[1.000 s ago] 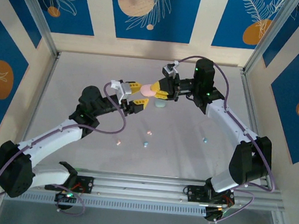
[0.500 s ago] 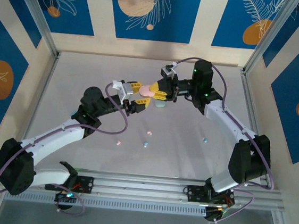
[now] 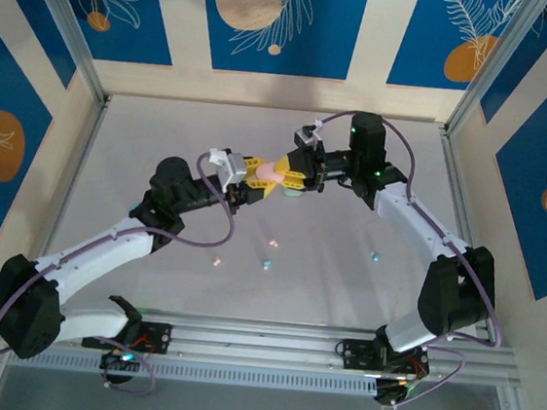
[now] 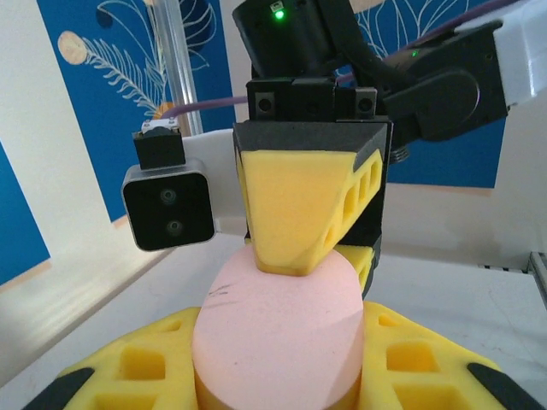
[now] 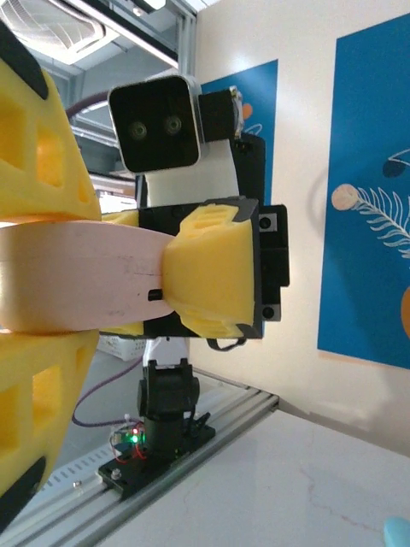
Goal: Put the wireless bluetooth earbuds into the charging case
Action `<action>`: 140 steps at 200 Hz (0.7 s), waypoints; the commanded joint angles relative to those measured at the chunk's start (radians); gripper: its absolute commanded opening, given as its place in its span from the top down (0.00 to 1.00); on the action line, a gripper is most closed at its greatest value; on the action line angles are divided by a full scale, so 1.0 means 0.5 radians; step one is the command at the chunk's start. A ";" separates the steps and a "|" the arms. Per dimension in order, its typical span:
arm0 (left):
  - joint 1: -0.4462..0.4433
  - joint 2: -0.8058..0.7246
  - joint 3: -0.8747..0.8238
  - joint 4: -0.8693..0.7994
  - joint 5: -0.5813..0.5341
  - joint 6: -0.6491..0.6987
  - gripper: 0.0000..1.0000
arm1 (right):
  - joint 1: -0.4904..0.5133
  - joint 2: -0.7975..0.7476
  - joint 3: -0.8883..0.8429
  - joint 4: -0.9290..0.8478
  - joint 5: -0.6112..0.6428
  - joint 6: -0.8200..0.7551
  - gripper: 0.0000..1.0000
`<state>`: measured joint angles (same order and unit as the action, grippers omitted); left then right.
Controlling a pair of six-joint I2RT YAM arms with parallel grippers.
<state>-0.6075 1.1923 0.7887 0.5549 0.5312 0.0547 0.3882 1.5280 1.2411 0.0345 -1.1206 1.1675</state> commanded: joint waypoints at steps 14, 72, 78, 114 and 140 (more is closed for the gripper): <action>-0.023 -0.061 0.170 -0.427 0.139 0.161 0.78 | 0.003 -0.034 0.220 -0.718 0.060 -0.529 0.64; -0.024 -0.059 0.274 -0.625 0.210 0.197 0.78 | -0.006 -0.031 0.282 -1.027 0.097 -0.794 0.58; -0.023 -0.053 0.280 -0.628 0.221 0.192 0.77 | -0.003 -0.028 0.277 -1.018 0.092 -0.788 0.57; -0.024 -0.032 0.303 -0.622 0.262 0.147 0.76 | 0.038 -0.022 0.276 -0.985 0.046 -0.796 0.56; -0.024 -0.035 0.308 -0.622 0.269 0.134 0.75 | 0.031 -0.022 0.265 -0.993 0.030 -0.808 0.69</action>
<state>-0.6090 1.1790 0.9043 0.2562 0.6285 0.1303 0.3996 1.5280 1.3548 -0.4355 -1.0744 0.7918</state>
